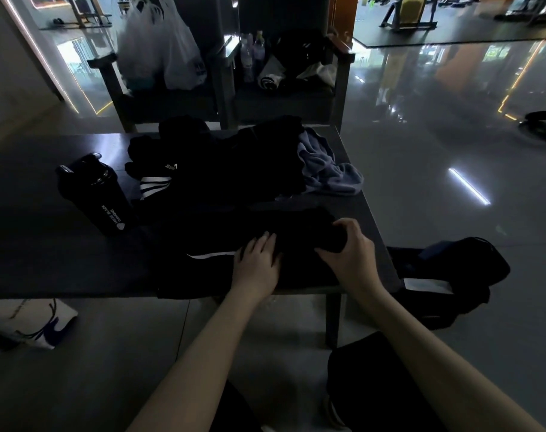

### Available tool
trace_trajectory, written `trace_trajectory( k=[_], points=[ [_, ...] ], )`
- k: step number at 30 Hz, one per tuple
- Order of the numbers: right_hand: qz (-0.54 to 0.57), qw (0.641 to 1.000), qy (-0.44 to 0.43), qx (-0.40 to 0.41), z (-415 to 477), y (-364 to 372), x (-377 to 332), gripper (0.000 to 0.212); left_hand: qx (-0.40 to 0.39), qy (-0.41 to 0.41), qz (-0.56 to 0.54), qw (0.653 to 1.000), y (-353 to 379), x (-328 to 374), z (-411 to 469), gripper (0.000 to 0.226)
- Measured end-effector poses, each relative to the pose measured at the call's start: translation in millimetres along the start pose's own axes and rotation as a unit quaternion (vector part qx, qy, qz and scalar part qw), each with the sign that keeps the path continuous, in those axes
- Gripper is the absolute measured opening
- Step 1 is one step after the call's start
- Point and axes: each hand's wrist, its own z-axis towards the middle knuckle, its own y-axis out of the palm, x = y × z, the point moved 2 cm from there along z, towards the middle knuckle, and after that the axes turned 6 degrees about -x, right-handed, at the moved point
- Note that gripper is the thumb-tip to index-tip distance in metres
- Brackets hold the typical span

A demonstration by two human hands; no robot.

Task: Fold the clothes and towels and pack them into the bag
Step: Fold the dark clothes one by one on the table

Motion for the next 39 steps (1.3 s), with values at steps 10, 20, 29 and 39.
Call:
trace_trajectory(
  k=[10, 20, 29, 39],
  points=[
    [-0.059, 0.996, -0.049, 0.054, 5.8, 18.4, -11.3, 0.018, 0.021, -0.010, 0.115, 0.993, 4.5, -19.8, -7.0, 0.051],
    [-0.200, 0.961, -0.083, -0.172, -5.1, 38.3, 2.7, 0.062, -0.018, -0.011, 0.082, 0.996, 0.3, -19.8, -4.9, 0.049],
    [-0.240, 0.929, 0.001, -0.282, 36.4, 43.2, 1.7, 0.051, -0.014, -0.006, 0.076, 0.997, 2.3, -22.0, -6.2, 0.049],
    [-0.256, 0.919, 0.023, -0.300, 31.3, 46.4, 7.5, 0.051, -0.039, -0.079, 0.091, 0.992, -10.5, -46.3, -16.6, 0.055]
  ],
)
